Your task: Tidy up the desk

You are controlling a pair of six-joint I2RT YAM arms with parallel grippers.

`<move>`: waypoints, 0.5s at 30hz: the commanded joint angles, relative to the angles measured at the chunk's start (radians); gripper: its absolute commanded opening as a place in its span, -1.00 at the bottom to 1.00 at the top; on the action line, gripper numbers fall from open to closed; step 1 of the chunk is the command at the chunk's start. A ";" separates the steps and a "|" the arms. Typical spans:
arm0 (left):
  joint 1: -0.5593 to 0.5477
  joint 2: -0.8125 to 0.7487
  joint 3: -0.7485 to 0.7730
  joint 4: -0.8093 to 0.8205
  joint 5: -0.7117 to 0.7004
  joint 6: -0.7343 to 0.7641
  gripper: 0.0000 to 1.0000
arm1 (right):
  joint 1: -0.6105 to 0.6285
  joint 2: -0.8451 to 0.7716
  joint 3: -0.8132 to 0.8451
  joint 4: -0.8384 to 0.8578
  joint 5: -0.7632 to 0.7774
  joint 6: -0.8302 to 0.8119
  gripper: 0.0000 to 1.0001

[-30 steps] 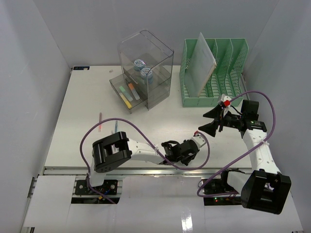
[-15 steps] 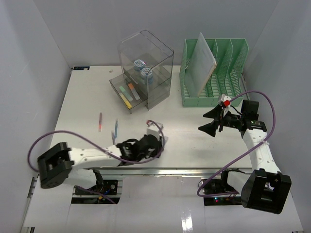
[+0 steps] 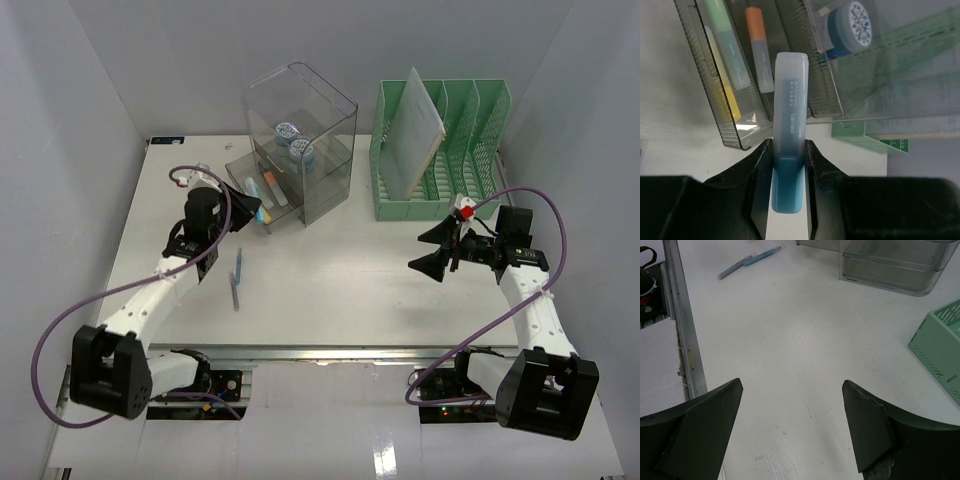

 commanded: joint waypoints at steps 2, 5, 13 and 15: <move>0.076 0.298 0.250 -0.006 0.185 -0.076 -0.71 | -0.007 0.000 -0.003 0.008 -0.028 0.003 0.74; 0.079 0.443 0.389 -0.088 0.167 -0.073 -0.49 | -0.007 0.002 -0.002 0.006 -0.031 0.003 0.74; 0.085 0.596 0.601 -0.195 0.152 -0.037 0.47 | -0.008 0.004 -0.002 0.006 -0.034 0.003 0.74; 0.093 0.594 0.618 -0.204 0.160 -0.025 0.48 | -0.008 0.006 -0.002 0.005 -0.034 0.003 0.74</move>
